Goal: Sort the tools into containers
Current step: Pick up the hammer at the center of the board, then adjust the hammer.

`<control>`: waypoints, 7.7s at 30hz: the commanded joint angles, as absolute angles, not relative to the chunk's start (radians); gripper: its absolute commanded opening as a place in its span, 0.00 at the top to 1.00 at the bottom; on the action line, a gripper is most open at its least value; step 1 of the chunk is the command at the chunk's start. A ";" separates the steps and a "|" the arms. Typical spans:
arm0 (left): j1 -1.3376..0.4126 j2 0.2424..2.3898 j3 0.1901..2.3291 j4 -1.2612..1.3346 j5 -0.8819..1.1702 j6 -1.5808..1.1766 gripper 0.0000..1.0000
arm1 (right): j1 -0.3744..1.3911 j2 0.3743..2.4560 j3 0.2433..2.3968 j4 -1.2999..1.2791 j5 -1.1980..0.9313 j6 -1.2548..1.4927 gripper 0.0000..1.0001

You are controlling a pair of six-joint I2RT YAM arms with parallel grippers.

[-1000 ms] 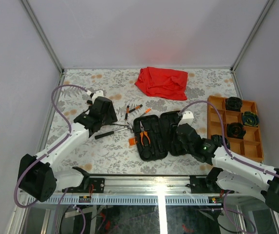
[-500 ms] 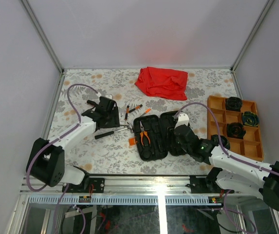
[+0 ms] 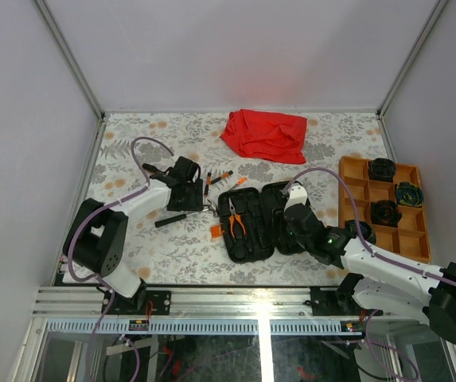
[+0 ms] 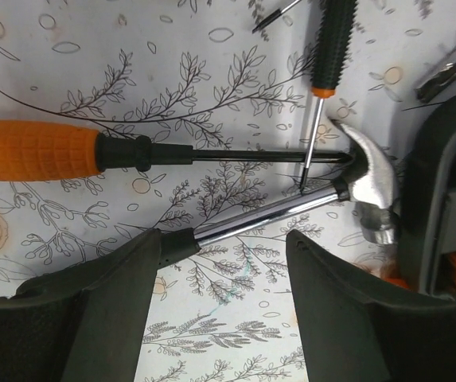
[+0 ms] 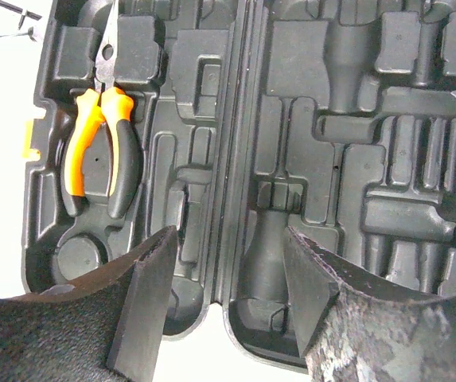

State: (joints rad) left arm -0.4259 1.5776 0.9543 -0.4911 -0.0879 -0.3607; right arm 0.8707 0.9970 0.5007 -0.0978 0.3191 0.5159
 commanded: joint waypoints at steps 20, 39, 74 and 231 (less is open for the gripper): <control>-0.523 1.680 0.917 -0.407 -0.149 -0.367 0.55 | 0.874 1.055 0.539 -0.062 0.268 0.500 0.37; -0.525 1.579 0.829 -0.348 -0.005 -0.437 0.80 | 0.874 1.082 0.543 -0.053 0.253 0.531 0.38; -0.519 1.403 0.860 -0.299 0.117 -0.444 1.00 | 0.875 1.036 0.518 -0.072 0.267 0.579 0.38; -0.810 1.049 0.806 0.401 0.560 -0.631 1.00 | 0.813 0.831 0.655 0.744 -0.178 0.735 0.70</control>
